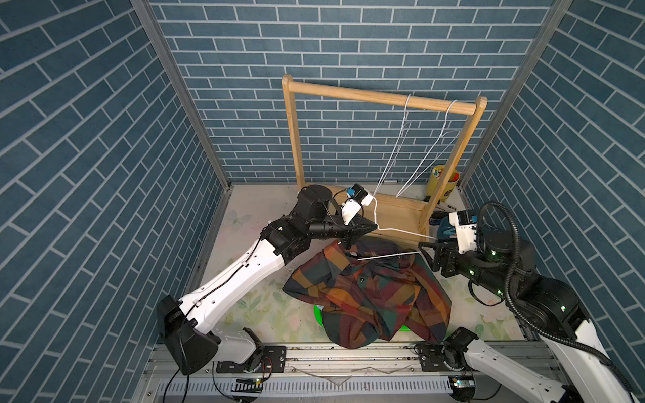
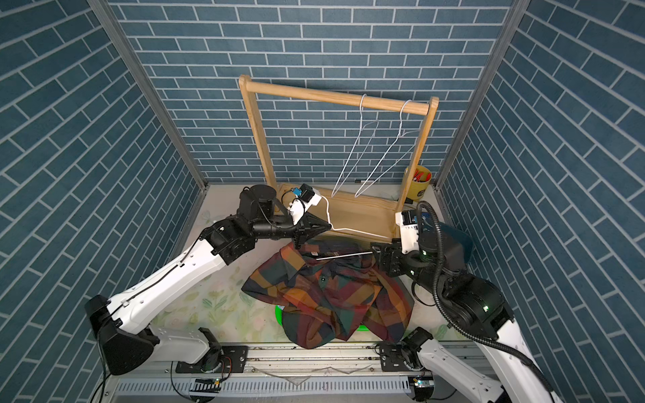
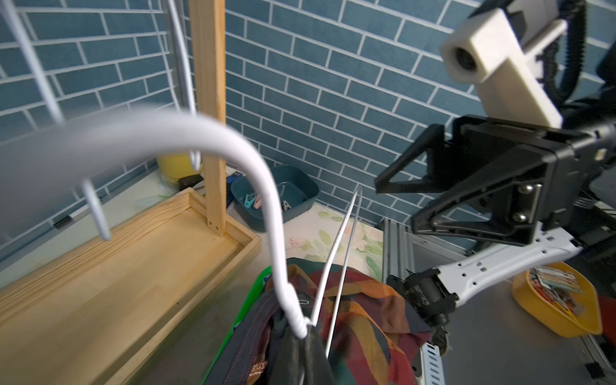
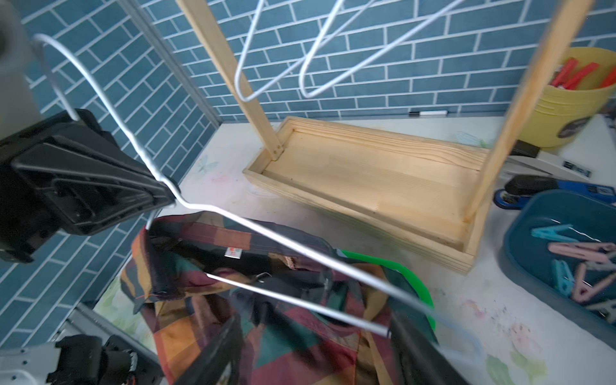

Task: Remove the clothespins securing long-sleeve shirts to the hanger
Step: Remove the long-sleeve shirt from the hanger.

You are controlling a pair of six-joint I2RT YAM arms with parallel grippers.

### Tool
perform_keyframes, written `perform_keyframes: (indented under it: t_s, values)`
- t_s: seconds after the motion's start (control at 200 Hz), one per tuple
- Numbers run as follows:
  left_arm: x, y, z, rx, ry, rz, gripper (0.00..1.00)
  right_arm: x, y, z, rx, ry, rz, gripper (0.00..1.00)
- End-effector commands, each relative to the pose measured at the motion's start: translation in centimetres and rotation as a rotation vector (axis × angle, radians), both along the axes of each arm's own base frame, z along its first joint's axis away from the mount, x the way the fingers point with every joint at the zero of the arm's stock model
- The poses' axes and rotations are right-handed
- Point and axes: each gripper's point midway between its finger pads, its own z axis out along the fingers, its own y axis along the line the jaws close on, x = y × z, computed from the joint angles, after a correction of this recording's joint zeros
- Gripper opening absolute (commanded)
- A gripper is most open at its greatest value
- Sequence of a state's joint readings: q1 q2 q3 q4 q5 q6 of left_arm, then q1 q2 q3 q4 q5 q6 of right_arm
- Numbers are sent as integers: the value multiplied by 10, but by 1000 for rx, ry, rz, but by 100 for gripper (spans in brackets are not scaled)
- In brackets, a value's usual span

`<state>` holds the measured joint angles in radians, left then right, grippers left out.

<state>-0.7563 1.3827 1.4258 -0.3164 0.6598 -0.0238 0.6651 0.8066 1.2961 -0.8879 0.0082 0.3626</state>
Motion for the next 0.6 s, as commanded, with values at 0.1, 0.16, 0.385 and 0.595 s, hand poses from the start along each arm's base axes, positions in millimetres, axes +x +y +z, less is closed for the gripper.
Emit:
perform_keyframes:
  t_s: [0.1,0.16,0.385,0.595]
  values:
    - [-36,-10,-6,62,64,-260,0,-4,54,15,-23,-38,320,67]
    - [-38,-12,-9,72,73,-282,0,-7,66,21,11,-40,378,67]
    - [-39,-11,-7,62,57,-278,0,-8,80,25,51,-31,443,55]
    - [-39,-12,-6,63,56,-286,0,-15,88,21,70,-1,503,50]
